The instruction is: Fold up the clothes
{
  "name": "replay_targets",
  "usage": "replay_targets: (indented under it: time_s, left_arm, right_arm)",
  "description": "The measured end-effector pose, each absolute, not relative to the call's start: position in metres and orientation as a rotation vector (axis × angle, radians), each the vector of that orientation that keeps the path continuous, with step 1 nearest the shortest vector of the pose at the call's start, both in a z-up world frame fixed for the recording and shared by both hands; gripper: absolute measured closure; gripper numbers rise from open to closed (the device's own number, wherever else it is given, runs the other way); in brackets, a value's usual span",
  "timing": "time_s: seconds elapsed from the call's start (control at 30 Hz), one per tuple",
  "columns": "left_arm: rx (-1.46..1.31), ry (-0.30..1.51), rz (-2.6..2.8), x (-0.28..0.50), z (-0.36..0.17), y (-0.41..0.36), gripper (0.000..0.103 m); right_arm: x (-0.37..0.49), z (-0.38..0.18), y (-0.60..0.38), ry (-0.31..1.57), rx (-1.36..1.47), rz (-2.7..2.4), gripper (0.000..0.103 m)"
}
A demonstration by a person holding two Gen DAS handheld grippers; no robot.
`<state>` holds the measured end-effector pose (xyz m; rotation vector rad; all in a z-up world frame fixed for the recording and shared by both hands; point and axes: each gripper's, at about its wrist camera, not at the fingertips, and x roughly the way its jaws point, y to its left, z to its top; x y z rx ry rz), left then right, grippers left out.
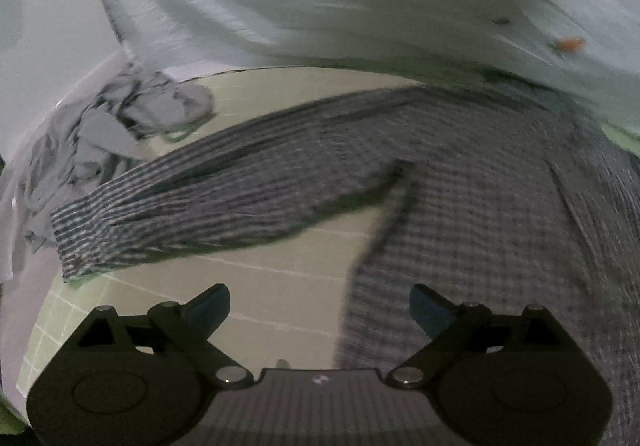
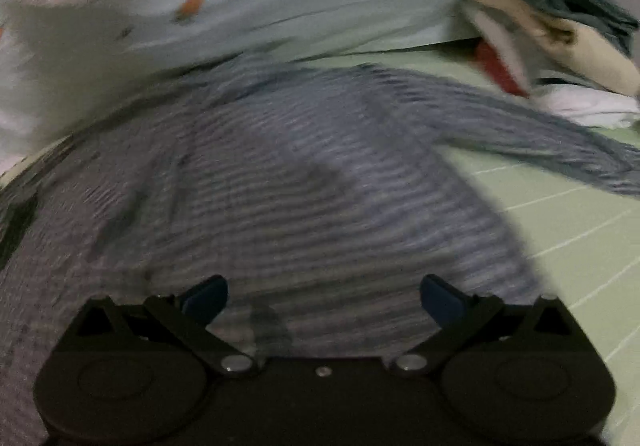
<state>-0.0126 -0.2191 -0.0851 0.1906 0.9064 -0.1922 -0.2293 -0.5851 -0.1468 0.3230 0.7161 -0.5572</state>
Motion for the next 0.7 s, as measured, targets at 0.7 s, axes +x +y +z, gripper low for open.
replay_targets:
  time_s: [0.7]
  left_arm:
    - [0.128, 1.017, -0.045, -0.102, -0.077, -0.373, 0.006]
  right_arm:
    - [-0.318, -0.166, -0.918, 0.765, 0.387, -1.029, 0.001]
